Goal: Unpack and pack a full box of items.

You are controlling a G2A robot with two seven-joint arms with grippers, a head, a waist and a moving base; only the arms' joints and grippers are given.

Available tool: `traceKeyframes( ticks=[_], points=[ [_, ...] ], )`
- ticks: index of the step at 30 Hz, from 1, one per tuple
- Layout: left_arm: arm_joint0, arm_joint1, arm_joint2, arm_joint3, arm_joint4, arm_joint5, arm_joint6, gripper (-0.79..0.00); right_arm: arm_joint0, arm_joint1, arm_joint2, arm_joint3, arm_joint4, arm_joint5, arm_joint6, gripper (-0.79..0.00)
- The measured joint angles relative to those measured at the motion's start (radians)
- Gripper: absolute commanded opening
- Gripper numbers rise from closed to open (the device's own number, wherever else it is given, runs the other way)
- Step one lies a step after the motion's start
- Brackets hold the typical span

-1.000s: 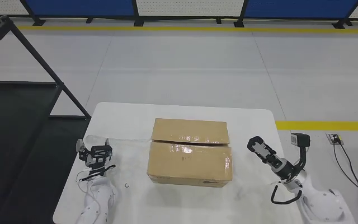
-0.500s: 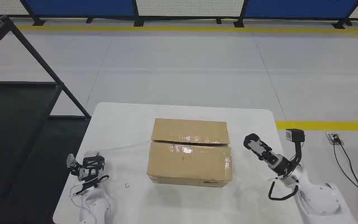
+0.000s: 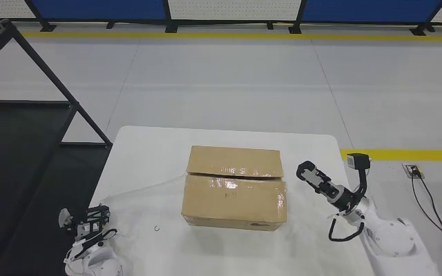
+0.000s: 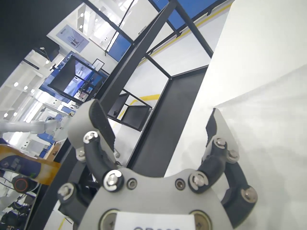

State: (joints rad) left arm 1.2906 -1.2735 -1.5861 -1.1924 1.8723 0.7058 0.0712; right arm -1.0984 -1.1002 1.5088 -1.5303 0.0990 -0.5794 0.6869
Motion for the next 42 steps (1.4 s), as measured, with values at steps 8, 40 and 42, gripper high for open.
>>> traceKeyframes(
  ticks=[8,40,42],
  points=[
    [0.052,-0.005,-0.022,-0.06,-0.026,-0.014,0.016,0.0,0.023,0.002,-0.016,0.016,0.003,-0.003,0.009,0.0],
    [0.299,0.001,-0.06,-0.653,-0.191,-0.473,0.158,0.0,0.07,0.037,-0.013,0.054,0.096,0.067,0.323,0.0],
    [0.293,0.002,-0.062,-0.684,-0.238,-0.538,0.099,0.0,0.068,0.04,-0.011,0.067,0.103,0.067,0.34,0.0]
  ],
)
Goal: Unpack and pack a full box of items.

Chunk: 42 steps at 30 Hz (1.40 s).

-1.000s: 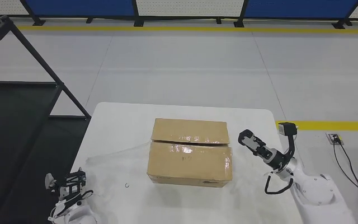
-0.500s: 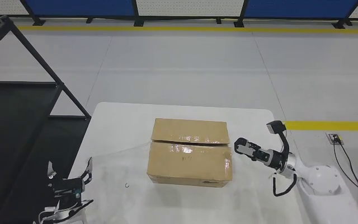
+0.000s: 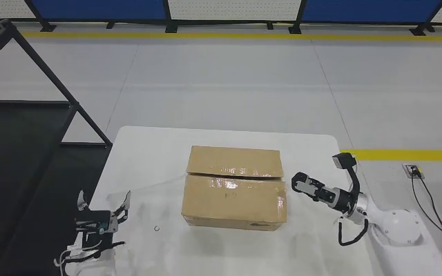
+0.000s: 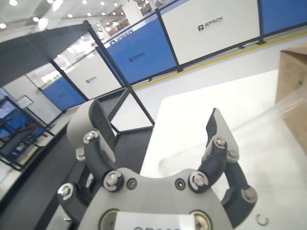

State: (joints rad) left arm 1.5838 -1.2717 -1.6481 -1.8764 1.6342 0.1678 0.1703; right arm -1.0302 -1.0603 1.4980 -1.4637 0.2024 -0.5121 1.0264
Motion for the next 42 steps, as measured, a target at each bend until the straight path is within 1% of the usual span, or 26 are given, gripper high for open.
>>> traceKeyframes(
  ticks=[4,7,13,16,20,24,30,33,37,42],
  points=[
    [-0.014,0.005,-0.021,-0.055,-0.083,-0.142,-0.123,0.0,0.02,0.001,-0.022,0.047,0.026,0.003,0.03,0.0],
    [-0.019,0.01,-0.043,-0.08,-0.148,-0.236,-0.171,0.0,0.054,0.0,-0.048,0.092,0.046,0.005,0.05,0.0],
    [0.001,0.018,-0.104,-0.105,-0.306,-0.409,-0.168,0.0,0.133,-0.006,-0.105,0.177,0.109,-0.006,0.115,0.0],
    [0.009,0.02,-0.124,-0.106,-0.332,-0.424,-0.162,0.0,0.165,-0.009,-0.131,0.204,0.16,-0.026,0.166,0.0],
    [0.016,0.02,-0.121,-0.103,-0.333,-0.421,-0.153,0.0,0.186,-0.009,-0.146,0.209,0.231,-0.047,0.237,0.0],
    [0.016,0.021,-0.111,-0.106,-0.329,-0.421,-0.149,0.0,0.177,0.001,-0.157,0.151,0.27,-0.023,0.259,0.0],
    [0.013,0.024,-0.085,-0.123,-0.31,-0.465,-0.148,0.0,0.103,0.039,-0.151,-0.025,0.314,0.016,0.298,0.0],
    [0.021,0.027,-0.075,-0.132,-0.303,-0.52,-0.128,0.0,0.06,0.064,-0.149,-0.101,0.303,0.025,0.307,0.0],
    [0.038,0.037,-0.074,-0.138,-0.269,-0.64,-0.087,0.0,0.012,0.1,-0.167,-0.179,0.269,0.021,0.303,0.0],
    [0.066,0.051,-0.087,-0.135,-0.212,-0.796,-0.034,0.0,-0.014,0.142,-0.214,-0.202,0.207,-0.009,0.273,0.0]
  ],
)
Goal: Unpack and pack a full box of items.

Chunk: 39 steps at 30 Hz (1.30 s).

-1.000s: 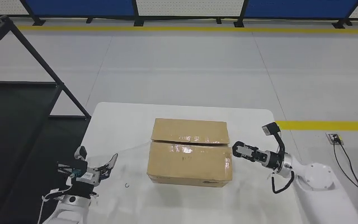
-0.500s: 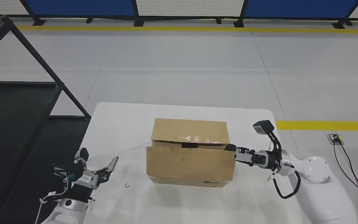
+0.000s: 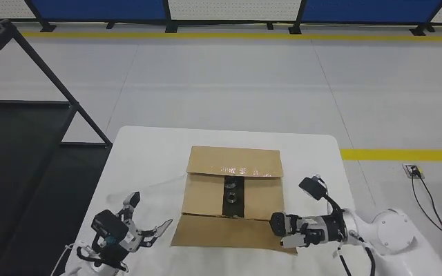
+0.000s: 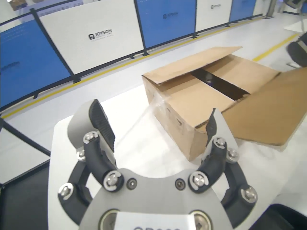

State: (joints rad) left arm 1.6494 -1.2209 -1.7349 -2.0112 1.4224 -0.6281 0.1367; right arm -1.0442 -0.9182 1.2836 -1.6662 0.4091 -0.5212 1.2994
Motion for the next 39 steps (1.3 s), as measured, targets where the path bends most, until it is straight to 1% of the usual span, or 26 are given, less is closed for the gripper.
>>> traceKeyframes(
  ticks=[1,3,6,10,13,15,17,19,22,26,27,30,34,36,39],
  points=[
    [0.006,0.004,-0.006,0.001,0.013,-0.036,0.009,0.0,-0.003,0.009,-0.015,0.003,-0.012,-0.013,-0.013,0.0],
    [0.013,0.009,-0.013,0.003,0.038,-0.079,0.021,0.0,-0.004,0.022,-0.039,0.011,-0.021,-0.033,-0.033,0.0],
    [0.02,0.015,-0.013,0.011,0.087,-0.107,0.032,0.0,0.006,0.041,-0.082,0.031,-0.022,-0.053,-0.053,0.0],
    [0.013,0.019,0.007,0.039,0.137,-0.083,0.033,0.0,0.046,0.06,-0.133,0.076,-0.009,-0.059,-0.059,0.0],
    [-0.001,0.02,0.026,0.063,0.156,-0.057,0.025,0.0,0.08,0.066,-0.173,0.098,0.014,-0.074,-0.075,0.0],
    [-0.009,0.02,0.039,0.077,0.158,-0.045,0.02,0.0,0.095,0.067,-0.183,0.124,0.076,-0.091,-0.091,0.0],
    [-0.021,0.021,0.049,0.093,0.156,-0.037,0.011,0.0,0.112,0.066,-0.176,0.168,0.183,-0.1,-0.101,0.0],
    [-0.03,0.022,0.057,0.105,0.148,-0.028,0.003,0.0,0.116,0.065,-0.172,0.179,0.245,-0.101,-0.102,0.0],
    [-0.038,0.023,0.063,0.11,0.14,-0.016,-0.007,0.0,0.115,0.065,-0.173,0.176,0.212,-0.101,-0.101,0.0],
    [-0.038,0.023,0.063,0.11,0.14,-0.016,-0.007,0.0,0.114,0.065,-0.173,0.175,0.21,-0.099,-0.103,0.0],
    [-0.038,0.023,0.063,0.11,0.141,-0.016,-0.007,0.0,0.113,0.064,-0.174,0.172,0.217,-0.088,-0.114,0.0],
    [-0.038,0.023,0.063,0.11,0.141,-0.016,-0.007,0.0,0.126,0.055,-0.176,0.174,0.238,0.011,-0.211,0.0],
    [-0.038,0.023,0.063,0.11,0.141,-0.016,-0.007,0.0,0.165,0.039,-0.198,0.191,0.192,0.137,-0.369,0.0],
    [-0.038,0.023,0.063,0.11,0.141,-0.016,-0.007,0.0,0.184,0.032,-0.211,0.199,0.186,0.183,-0.395,0.0],
    [-0.038,0.023,0.063,0.11,0.141,-0.016,-0.007,0.0,0.212,0.023,-0.23,0.217,0.176,0.247,-0.396,0.0]
  ],
)
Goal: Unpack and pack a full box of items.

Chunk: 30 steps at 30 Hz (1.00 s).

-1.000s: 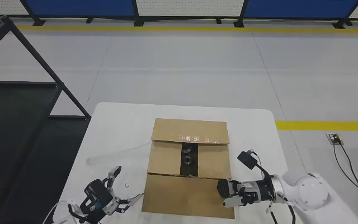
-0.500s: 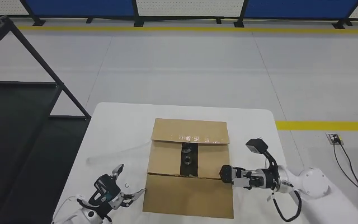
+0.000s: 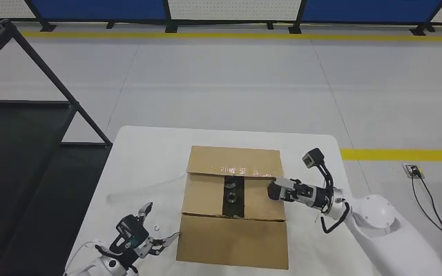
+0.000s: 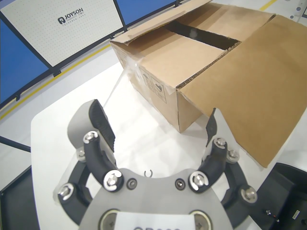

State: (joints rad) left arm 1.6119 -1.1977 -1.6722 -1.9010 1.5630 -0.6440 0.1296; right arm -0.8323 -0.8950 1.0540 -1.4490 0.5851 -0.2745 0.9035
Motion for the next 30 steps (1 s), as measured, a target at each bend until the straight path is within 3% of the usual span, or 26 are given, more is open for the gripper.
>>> traceKeyframes(
  ticks=[6,13,23,30],
  points=[
    [0.0,0.0,0.0,0.0,0.0,0.0,0.0,0.0,0.041,-0.015,-0.023,0.041,-0.004,0.072,0.017,0.0],
    [0.0,0.0,0.0,0.0,0.0,0.0,0.0,0.0,0.084,-0.041,-0.05,0.088,-0.02,0.084,-0.058,0.0],
    [0.0,0.0,0.0,0.0,0.0,0.0,0.0,0.0,0.134,-0.076,-0.059,0.11,0.01,0.006,-0.142,0.0],
    [0.0,0.0,0.0,0.0,0.0,0.0,0.0,0.0,0.255,-0.128,-0.125,0.232,-0.006,0.013,-0.246,0.0]
  ],
)
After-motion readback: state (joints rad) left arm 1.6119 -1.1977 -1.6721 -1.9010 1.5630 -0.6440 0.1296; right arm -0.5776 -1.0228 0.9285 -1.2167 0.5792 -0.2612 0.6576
